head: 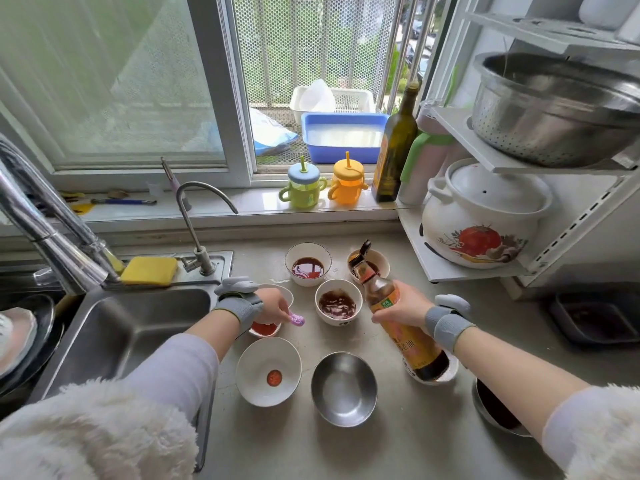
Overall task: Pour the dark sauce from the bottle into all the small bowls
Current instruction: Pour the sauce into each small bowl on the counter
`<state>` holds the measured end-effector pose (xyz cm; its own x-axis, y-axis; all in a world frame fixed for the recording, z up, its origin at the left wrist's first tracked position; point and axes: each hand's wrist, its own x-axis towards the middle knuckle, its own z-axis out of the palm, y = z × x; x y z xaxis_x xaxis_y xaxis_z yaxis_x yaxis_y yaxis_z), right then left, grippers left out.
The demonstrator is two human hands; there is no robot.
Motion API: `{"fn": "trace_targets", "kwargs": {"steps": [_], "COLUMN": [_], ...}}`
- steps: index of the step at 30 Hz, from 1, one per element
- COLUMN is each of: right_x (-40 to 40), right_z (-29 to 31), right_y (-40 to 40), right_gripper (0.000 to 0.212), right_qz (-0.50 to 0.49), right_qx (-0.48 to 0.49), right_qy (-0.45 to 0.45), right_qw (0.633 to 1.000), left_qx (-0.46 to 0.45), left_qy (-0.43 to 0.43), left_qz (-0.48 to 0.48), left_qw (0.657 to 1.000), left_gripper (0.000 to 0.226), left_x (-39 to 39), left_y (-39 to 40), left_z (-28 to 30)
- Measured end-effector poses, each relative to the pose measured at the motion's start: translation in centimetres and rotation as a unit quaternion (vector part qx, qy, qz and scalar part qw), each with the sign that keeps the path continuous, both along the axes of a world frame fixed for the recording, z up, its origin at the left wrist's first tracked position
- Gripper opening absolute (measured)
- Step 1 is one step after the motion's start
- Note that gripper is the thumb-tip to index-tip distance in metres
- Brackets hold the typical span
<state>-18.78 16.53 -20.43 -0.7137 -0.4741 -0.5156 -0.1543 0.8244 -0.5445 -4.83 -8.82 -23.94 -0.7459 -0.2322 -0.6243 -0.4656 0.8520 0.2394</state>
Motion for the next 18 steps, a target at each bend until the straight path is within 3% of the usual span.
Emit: {"fn": "trace_targets", "kwargs": {"steps": [4, 9, 15, 18], "right_x": [0.3, 1.1, 4.4, 7.7], "right_z": [0.5, 2.1, 3.7, 3.4], "right_y": [-0.4, -0.8, -0.3, 0.4], "right_gripper": [0.062, 0.057, 0.057, 0.057], "right_qz": [-0.017, -0.044, -0.098, -0.138], "right_qx": [-0.059, -0.111, -0.114, -0.098], "right_qy": [-0.002, 0.038, 0.081, 0.111], "right_qw": [0.998, 0.992, 0.985, 0.979], "left_qx": [-0.01, -0.003, -0.026, -0.027], "left_qy": [0.003, 0.006, 0.034, 0.046], "left_qz": [0.0, -0.021, -0.092, -0.141], "left_qw": [1.0, 1.0, 0.995, 0.989], "left_gripper": [0.048, 0.078, 0.039, 0.031], "left_x": [0.0, 0.2, 0.9, 2.3], "left_y": [-0.1, -0.5, -1.0, -1.2], "left_z": [0.4, 1.0, 1.9, 2.1]}}
